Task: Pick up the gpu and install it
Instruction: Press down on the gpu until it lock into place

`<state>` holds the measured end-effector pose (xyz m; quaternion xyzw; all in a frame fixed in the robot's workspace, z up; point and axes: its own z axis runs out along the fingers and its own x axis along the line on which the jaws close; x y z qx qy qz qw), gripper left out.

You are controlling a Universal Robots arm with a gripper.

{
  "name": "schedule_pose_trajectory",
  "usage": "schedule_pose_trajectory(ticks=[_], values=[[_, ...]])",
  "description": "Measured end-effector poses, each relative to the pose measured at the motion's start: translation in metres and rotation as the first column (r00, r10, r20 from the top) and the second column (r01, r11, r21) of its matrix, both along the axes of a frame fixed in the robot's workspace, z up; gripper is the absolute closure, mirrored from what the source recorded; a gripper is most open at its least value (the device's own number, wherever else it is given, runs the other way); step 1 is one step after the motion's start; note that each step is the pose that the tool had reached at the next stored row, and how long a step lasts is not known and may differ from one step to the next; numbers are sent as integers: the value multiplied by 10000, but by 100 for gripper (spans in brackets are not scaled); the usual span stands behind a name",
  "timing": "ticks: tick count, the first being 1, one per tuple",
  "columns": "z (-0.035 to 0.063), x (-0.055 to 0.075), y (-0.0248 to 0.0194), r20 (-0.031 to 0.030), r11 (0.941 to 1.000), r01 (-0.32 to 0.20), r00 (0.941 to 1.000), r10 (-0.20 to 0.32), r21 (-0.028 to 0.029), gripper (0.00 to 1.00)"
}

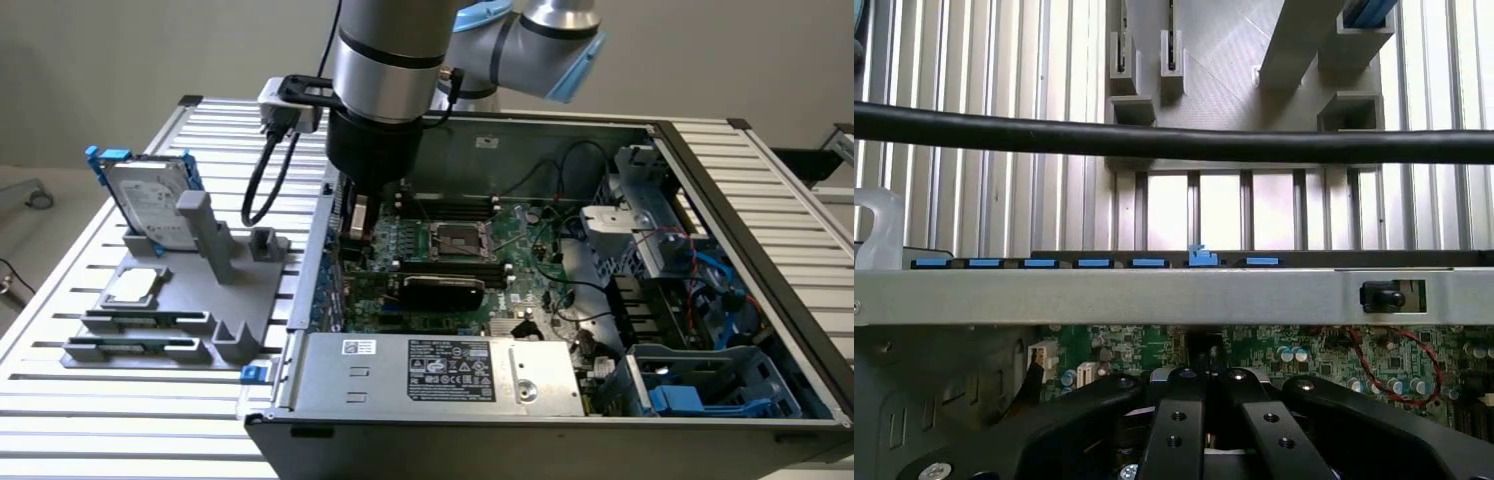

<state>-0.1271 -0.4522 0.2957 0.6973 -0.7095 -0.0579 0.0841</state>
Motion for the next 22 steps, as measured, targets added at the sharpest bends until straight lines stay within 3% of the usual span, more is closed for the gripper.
schedule_pose_trajectory(ticks=[6,15,20,22], values=[[1,0,4,-100,9999,141,9998,-142,-64,89],[24,-1,11,-163,9990,434,9989,-436,-105,89],[42,-2,12,-225,9986,489,9985,-494,-202,89],[49,1,12,-246,9984,501,9984,-508,-272,89]])
